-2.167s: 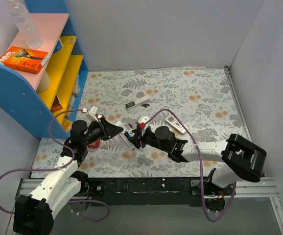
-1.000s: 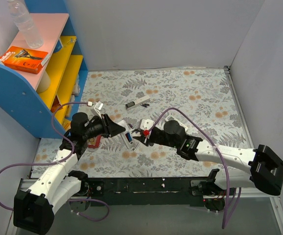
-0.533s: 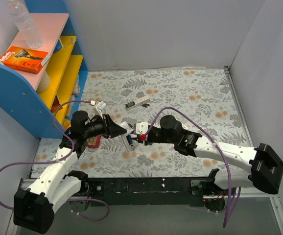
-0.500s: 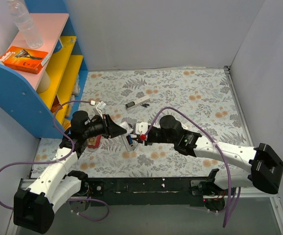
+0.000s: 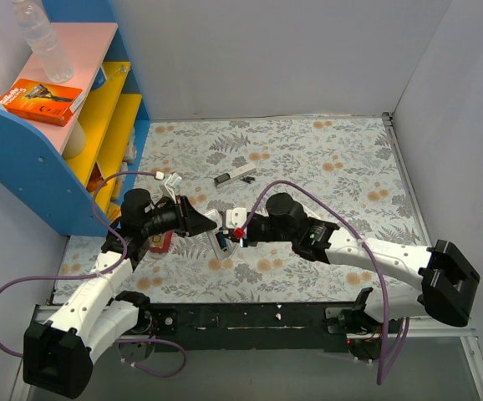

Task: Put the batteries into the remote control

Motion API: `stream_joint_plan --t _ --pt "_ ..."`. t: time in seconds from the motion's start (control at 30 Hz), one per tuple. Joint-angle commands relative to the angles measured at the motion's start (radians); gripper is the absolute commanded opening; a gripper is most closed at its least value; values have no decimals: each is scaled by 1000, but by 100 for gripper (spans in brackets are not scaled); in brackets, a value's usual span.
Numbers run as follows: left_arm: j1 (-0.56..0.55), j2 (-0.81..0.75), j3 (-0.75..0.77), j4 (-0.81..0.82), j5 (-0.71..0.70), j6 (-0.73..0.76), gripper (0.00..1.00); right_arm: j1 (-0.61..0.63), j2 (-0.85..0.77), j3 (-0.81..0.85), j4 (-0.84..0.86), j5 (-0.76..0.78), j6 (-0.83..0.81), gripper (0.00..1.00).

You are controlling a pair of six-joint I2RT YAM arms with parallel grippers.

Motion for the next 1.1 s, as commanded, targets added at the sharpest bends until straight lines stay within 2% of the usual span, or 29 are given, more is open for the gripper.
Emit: stream_joint_plan --t 0.0,0.2,0.5,0.77,0.9,1.07 --pt "-3 -16 38 4 27 12 0 -2 21 51 -4 -23 -10 26" --pt "-3 -24 41 4 30 12 0 0 49 71 -50 -32 -25 19" --pt "-3 -48 38 40 26 -21 0 0 84 79 -122 -49 -49 14" --pt "-3 -89 20 169 67 -109 0 0 109 31 -104 -38 -34 11" --pt "-3 -105 4 223 88 -152 0 0 110 -6 -59 -12 -10 3" --pt "-3 -126 0 260 110 -169 0 -2 109 -58 -9 32 21 2"
